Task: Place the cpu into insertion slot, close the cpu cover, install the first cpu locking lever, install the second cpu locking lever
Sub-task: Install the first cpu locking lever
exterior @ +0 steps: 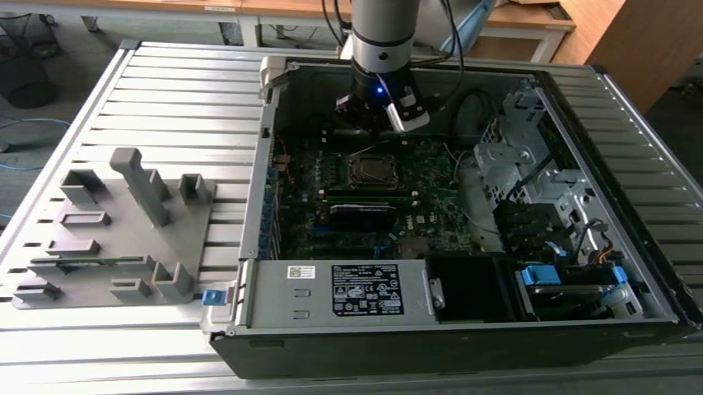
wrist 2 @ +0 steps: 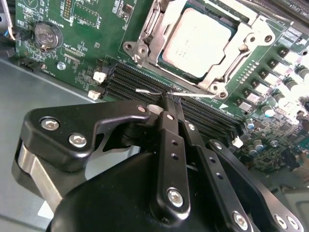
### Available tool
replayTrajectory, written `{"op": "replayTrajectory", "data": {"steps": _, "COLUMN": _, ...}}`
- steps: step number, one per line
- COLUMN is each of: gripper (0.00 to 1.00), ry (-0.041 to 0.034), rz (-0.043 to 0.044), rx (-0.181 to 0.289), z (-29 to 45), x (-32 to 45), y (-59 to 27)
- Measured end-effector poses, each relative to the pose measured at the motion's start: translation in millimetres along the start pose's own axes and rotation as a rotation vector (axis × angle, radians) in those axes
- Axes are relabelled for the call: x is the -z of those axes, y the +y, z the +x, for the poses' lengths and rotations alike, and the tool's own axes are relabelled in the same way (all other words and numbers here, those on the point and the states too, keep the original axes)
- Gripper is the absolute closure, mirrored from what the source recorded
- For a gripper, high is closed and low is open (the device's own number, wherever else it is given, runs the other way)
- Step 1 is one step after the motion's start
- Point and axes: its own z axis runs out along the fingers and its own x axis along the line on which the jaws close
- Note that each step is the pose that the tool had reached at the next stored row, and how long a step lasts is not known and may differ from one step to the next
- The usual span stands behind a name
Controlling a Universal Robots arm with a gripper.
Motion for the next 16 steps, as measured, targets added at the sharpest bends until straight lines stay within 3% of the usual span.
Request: {"op": "replayTrajectory", "data": {"steps": 16, "gripper": 0.89, "ry": 0.0001, "rz": 0.0002, "rx": 0.000, "z": -0.8, "x": -4.8, "y": -0.8}}
